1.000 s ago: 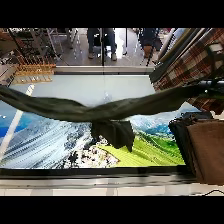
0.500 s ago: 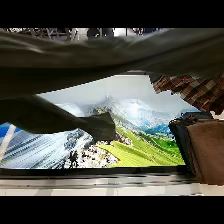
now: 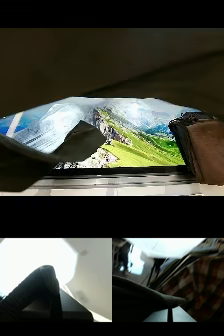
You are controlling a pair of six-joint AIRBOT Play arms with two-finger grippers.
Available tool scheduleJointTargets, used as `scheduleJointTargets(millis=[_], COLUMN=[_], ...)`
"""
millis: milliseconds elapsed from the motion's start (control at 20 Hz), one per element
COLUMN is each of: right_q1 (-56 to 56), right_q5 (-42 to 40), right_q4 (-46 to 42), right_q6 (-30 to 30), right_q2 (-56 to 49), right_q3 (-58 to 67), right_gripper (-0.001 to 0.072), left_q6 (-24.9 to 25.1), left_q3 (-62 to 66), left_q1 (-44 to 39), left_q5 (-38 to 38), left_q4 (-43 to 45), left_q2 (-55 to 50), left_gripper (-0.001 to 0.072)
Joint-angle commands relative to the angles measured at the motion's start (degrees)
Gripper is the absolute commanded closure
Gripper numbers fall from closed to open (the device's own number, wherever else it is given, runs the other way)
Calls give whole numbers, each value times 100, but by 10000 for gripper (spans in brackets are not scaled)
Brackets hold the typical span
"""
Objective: Fold the clothes and pants, and hang the long-sleeved shirts on hangers.
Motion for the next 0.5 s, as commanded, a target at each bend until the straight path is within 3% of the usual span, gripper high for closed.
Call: scheduleJointTargets(millis=[0, 100, 350, 450], right_q1=[2, 72, 262, 264], right_q5=[2616, 2813, 1480, 1375], right_q4=[1862, 2887, 2715, 3222], right_q6=[-44, -11, -166, -492], right_q2=[-645, -909, -988, -977], right_q3=[-247, -1060, -3790, -5077], right_gripper=[689, 689, 689, 689], left_q6=[-1008, -1005, -986, -986], left_q3=[0, -2, -35, -35], left_q1=[-435, -713, -1147, -1156], left_q5=[-715, -1086, -1840, -2057], left_q4=[3803, 4601, 5396, 5396], left_q2=[-326, -562, -1342, -1672], left_gripper=[687, 687, 688, 688])
